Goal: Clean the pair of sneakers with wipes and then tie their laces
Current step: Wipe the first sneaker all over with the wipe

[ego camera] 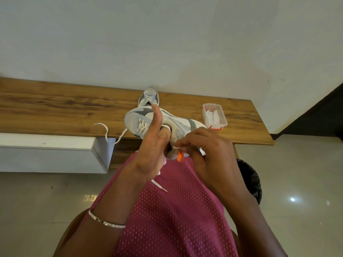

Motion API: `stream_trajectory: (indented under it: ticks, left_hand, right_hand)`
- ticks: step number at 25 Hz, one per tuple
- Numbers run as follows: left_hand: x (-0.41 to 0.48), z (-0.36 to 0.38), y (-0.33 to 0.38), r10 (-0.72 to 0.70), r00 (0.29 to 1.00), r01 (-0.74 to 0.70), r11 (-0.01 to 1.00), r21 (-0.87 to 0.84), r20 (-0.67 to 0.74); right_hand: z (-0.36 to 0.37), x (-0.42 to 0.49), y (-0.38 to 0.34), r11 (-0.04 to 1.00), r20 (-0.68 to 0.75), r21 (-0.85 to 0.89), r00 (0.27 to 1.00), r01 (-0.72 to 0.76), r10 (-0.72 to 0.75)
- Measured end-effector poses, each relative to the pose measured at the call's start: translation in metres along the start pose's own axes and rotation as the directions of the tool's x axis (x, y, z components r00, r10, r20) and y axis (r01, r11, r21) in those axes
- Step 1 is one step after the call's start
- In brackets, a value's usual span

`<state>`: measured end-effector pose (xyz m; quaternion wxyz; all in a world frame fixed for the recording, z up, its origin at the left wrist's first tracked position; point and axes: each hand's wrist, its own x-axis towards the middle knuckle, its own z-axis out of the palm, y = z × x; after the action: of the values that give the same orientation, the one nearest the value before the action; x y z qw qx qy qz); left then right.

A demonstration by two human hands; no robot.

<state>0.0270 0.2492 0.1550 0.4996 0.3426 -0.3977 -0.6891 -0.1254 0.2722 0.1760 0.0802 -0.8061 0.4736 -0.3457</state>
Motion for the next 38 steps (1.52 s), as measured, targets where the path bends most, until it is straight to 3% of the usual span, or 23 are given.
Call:
stream_trajectory:
  ticks: [2,6,12,15,23,26,29,34,38]
  left_hand:
    - [-0.003,0.005,0.005,-0.004,0.999,0.002,1.000,0.031,0.040]
    - [0.000,0.012,0.005,-0.065,0.978,0.076,0.996,-0.047,0.198]
    - [0.000,0.013,0.002,-0.044,0.996,0.048,0.997,-0.056,0.072]
    - [0.000,0.010,0.004,-0.052,0.997,0.058,0.992,-0.116,0.052]
    - [0.003,0.009,0.004,-0.064,0.998,0.066,0.994,-0.084,0.018]
    - [0.001,0.013,0.002,-0.024,0.998,0.027,0.998,-0.055,0.054]
    - [0.001,0.017,0.002,-0.023,0.994,0.021,0.999,0.025,0.104]
    - [0.000,0.014,0.006,0.025,0.995,-0.027,0.999,0.019,0.101]
    - [0.002,0.012,0.006,0.034,0.997,-0.036,0.999,0.025,0.066]
  right_hand:
    - [-0.002,-0.009,0.003,0.998,-0.007,0.060,1.000,-0.024,0.025]
    - [0.005,-0.002,0.011,0.997,-0.224,-0.012,0.972,-0.073,0.068]
    - [0.013,0.005,0.017,0.990,-0.209,-0.127,0.977,-0.064,0.037]
    - [0.019,-0.016,0.012,0.983,-0.317,-0.171,0.949,-0.062,0.004]
    - [0.033,-0.043,0.018,0.995,-0.417,-0.103,0.908,0.005,-0.048]
    - [0.017,-0.016,0.021,0.996,-0.423,-0.069,0.906,-0.061,0.026]
    - [0.005,0.006,0.026,0.988,-0.326,0.001,0.934,-0.156,0.147]
    - [0.015,-0.011,0.021,0.992,-0.428,-0.115,0.904,-0.057,0.002]
    - [0.031,-0.042,0.015,0.997,-0.478,-0.071,0.877,0.009,-0.042]
